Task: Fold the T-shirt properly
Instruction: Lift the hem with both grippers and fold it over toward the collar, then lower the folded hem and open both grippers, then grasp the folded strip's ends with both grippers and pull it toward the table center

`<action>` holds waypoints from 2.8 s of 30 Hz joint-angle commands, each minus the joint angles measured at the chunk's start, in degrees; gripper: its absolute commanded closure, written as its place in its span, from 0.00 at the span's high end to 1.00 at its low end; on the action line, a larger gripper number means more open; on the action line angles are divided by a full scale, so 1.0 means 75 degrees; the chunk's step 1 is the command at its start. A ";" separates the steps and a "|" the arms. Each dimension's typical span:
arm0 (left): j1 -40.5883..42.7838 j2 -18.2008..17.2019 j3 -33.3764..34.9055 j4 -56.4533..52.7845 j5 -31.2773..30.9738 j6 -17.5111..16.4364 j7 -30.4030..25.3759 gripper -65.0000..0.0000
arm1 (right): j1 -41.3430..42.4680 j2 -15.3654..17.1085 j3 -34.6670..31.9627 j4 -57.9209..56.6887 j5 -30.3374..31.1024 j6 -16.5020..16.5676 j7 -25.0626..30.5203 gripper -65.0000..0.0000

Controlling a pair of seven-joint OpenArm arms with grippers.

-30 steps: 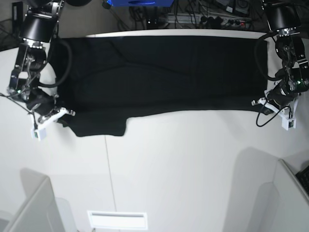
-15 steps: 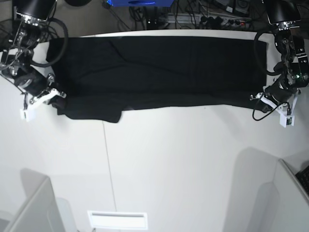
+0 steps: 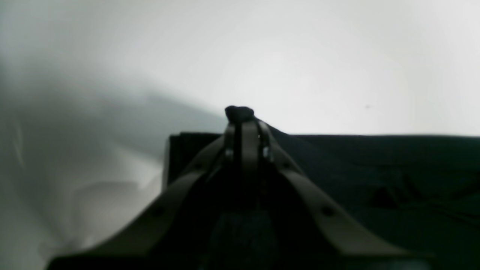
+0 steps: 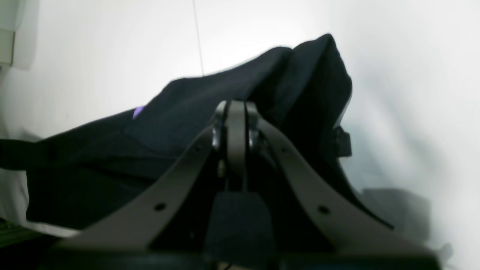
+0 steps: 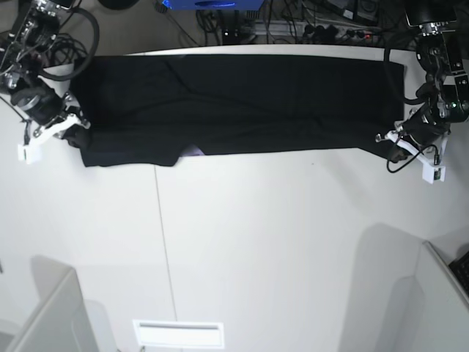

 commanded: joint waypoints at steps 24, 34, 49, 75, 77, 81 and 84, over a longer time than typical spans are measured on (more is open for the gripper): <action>0.1154 -0.0592 -0.0503 0.0662 0.0050 -0.0015 -0.0105 0.00 | -0.0920 -0.0560 0.0533 0.0591 0.0078 0.0022 -0.0488 0.00; 0.1154 -0.0603 -0.0433 0.0615 0.0050 -0.0015 -0.0105 0.00 | -0.1037 -0.0572 0.0486 0.0568 0.0067 -0.0342 -0.0488 0.00; 0.1295 -0.0709 -0.0503 0.0674 0.0050 -0.0015 0.0610 0.61 | -0.1002 -0.0560 0.0556 0.0591 0.0067 -0.0494 -0.0429 0.31; 0.1248 0.0663 -0.0116 -0.1096 0.0847 -0.0003 -0.0644 0.00 | 0.0159 -0.0619 -0.2351 -0.1179 -0.4352 -0.0471 0.1129 0.00; 0.1072 0.0663 0.0059 -0.1518 0.0976 -0.0003 -0.0785 0.00 | 0.0334 -0.0619 -0.2362 -0.1460 -0.4352 -0.0471 0.1247 0.00; 0.0275 0.0651 0.0095 -0.2327 0.1046 -0.0003 -0.0808 0.00 | 0.0991 -0.0584 -0.2351 -0.2362 -0.4528 -0.0471 0.1294 0.00; -0.0393 0.0616 0.0106 -0.2784 0.1046 -0.0003 -0.0785 0.00 | 0.1518 -0.0607 -0.2362 -0.2843 -0.5032 -0.0471 0.1528 0.00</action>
